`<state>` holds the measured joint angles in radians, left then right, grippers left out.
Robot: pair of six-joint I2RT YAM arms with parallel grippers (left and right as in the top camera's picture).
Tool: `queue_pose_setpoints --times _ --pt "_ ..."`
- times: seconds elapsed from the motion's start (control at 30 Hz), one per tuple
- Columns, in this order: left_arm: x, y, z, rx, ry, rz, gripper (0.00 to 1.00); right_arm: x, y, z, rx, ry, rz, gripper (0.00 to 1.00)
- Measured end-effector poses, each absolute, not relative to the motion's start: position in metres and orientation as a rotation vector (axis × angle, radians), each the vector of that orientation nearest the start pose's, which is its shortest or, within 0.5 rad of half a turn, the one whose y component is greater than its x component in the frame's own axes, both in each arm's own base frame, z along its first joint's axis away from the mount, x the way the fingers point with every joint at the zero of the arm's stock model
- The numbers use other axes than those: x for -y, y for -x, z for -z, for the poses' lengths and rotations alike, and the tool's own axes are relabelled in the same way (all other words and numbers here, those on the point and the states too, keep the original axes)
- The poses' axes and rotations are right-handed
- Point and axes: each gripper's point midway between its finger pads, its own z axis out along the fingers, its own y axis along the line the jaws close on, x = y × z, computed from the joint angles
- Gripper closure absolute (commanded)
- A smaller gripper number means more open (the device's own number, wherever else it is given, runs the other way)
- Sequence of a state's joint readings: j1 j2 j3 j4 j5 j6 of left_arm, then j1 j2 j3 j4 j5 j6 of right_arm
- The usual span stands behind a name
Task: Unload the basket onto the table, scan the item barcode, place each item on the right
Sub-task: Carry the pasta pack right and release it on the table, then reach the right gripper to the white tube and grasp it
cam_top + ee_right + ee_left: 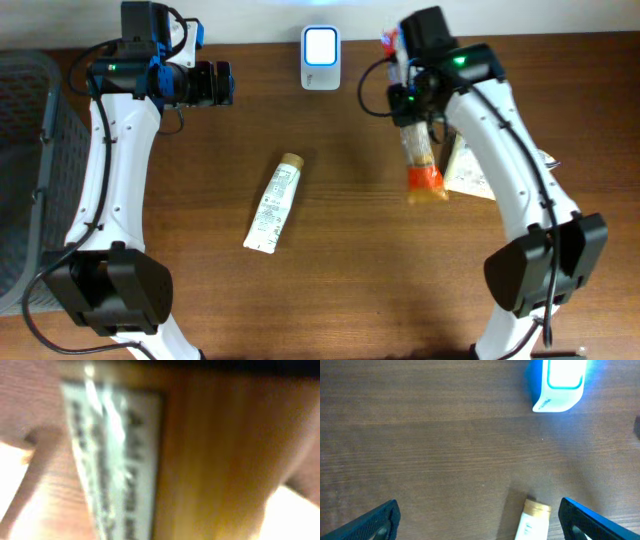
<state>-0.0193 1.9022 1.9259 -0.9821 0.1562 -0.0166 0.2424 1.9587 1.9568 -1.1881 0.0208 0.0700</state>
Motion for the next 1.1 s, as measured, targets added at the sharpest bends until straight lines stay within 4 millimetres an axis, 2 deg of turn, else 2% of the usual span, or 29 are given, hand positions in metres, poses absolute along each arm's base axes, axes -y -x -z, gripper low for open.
queue_pose_setpoints --times 0.1,0.13,0.23,0.27,0.3,0.33,0.37,0.43,0.5,0.53,0.6,0.63,0.67,0.7,0.73,0.83,0.9,0.97,1.0,1.1 --pt "0.036 -0.489 -0.229 -2.526 -0.066 0.212 0.01 -0.088 -0.431 -0.149 -2.865 0.089 -0.192 0.96" --pt "0.036 -0.489 -0.23 -2.523 -0.066 0.212 0.01 -0.085 -0.433 -0.137 -2.869 0.073 -0.204 0.92" --pt "0.036 -0.489 -0.229 -2.524 -0.066 0.212 0.01 -0.071 -0.429 -0.094 -2.936 0.03 -0.213 0.67" --pt "0.036 -0.489 -0.229 -2.524 -0.066 0.212 0.01 -0.058 -0.432 -0.081 -2.951 -0.012 -0.196 0.49" --pt "0.036 -0.489 -0.229 -2.524 -0.066 0.212 0.01 -0.045 -0.436 -0.079 -2.945 -0.046 -0.18 0.34" --pt "0.036 -0.489 -0.229 -2.524 -0.066 0.212 0.01 -0.032 -0.438 -0.08 -2.936 -0.089 -0.175 0.29" --pt "0.036 -0.489 -0.229 -2.524 -0.066 0.212 0.01 -0.029 -0.438 -0.081 -2.934 -0.102 -0.188 0.27" --pt "0.036 -0.489 -0.229 -2.525 -0.066 0.212 0.01 -0.033 -0.438 -0.082 -2.931 -0.111 -0.259 0.18" --pt "0.036 -0.489 -0.229 -2.524 -0.066 0.212 0.01 -0.048 -0.437 -0.085 -2.927 -0.093 -0.374 0.12" --pt "0.036 -0.489 -0.229 -2.525 -0.066 0.212 0.01 -0.064 -0.434 -0.088 -2.929 -0.065 -0.462 0.11" --pt "0.036 -0.489 -0.229 -2.524 -0.066 0.212 0.01 -0.095 -0.43 -0.095 -2.917 0.021 -0.582 0.01" --pt "0.036 -0.489 -0.229 -2.524 -0.066 0.212 0.01 -0.112 -0.427 -0.096 -2.913 0.073 -0.614 0.01" --pt "0.036 -0.489 -0.229 -2.525 -0.066 0.212 0.01 -0.134 -0.422 -0.097 -2.911 0.148 -0.64 0.01" --pt "0.036 -0.489 -0.229 -2.524 -0.066 0.212 0.01 -0.173 -0.413 -0.099 -2.901 0.264 -0.667 0.01" --pt "0.036 -0.489 -0.229 -2.524 -0.066 0.212 0.01 -0.199 -0.403 -0.099 -2.904 0.326 -0.677 0.01" --pt "0.036 -0.489 -0.229 -2.525 -0.066 0.212 0.01 -0.251 -0.394 -0.102 -2.875 0.324 -0.709 0.01" --pt "0.036 -0.489 -0.229 -2.525 -0.066 0.212 0.01 -0.278 -0.382 -0.096 -2.891 0.339 -0.729 0.01" --pt "0.036 -0.489 -0.229 -2.525 -0.066 0.212 0.01 -0.305 -0.37 -0.085 -2.906 0.37 -0.745 0.07" --pt "0.036 -0.489 -0.229 -2.525 -0.066 0.212 0.01 -0.327 -0.359 -0.079 -2.906 0.395 -0.761 0.08" --pt "0.036 -0.489 -0.229 -2.525 -0.066 0.212 0.01 -0.361 -0.343 -0.076 -2.895 0.406 -0.8 0.09"
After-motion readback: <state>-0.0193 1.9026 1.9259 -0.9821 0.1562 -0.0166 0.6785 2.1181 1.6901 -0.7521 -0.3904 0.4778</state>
